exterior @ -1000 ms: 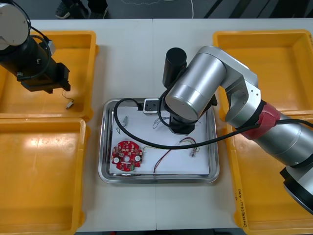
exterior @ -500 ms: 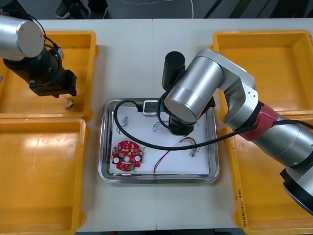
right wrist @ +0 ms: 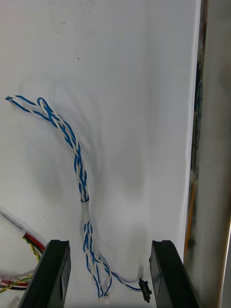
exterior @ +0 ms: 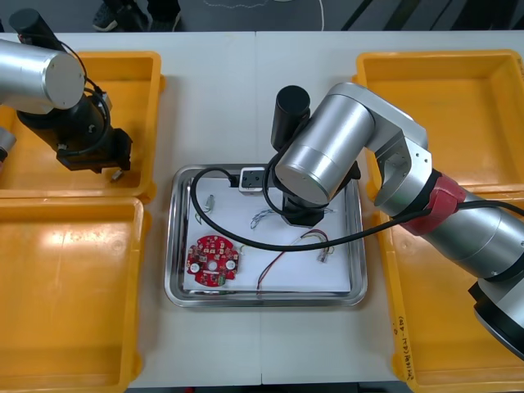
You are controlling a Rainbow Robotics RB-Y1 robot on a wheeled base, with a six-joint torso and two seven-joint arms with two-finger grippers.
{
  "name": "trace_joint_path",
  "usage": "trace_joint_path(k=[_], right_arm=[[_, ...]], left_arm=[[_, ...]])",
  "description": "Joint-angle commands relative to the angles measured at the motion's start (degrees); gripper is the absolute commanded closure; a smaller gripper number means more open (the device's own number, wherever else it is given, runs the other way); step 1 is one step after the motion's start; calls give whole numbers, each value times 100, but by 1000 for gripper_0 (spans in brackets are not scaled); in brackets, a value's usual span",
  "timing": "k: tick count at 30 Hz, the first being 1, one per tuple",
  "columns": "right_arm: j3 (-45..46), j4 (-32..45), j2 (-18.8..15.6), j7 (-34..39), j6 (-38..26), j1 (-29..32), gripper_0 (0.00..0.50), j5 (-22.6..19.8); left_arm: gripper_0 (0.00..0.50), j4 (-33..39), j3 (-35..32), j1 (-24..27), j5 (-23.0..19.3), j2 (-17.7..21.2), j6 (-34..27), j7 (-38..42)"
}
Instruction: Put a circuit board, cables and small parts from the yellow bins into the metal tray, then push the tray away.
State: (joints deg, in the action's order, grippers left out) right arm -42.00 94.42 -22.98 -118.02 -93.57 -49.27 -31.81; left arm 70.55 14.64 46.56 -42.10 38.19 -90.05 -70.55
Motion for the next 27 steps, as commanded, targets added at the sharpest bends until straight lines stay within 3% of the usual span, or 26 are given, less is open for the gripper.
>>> trace_joint_path(k=[1,17,24,25,26,27], right_arm=[[262,191,92,43,-144,-4,19,8],[1765,920,-101,227,-1532,-4,19,-467],[2442,1175,-294,350,-1643,84,19,-809],[2565,1263,-338,377,-1643,128,20,-827],[2670,1377,-391,429,-1643,181,19,-844],[2750,1492,-435,579,-1643,242,19,-853]], left_arm=[[0,-76,135,-15,79,-118,111,-670],[0,-164,215,-156,132,-180,278,-714],[0,-164,215,-209,158,-189,313,-714],[58,-164,215,-200,158,-189,313,-714],[148,-164,215,-200,167,-189,313,-723],[302,-155,215,-209,167,-189,313,-723]])
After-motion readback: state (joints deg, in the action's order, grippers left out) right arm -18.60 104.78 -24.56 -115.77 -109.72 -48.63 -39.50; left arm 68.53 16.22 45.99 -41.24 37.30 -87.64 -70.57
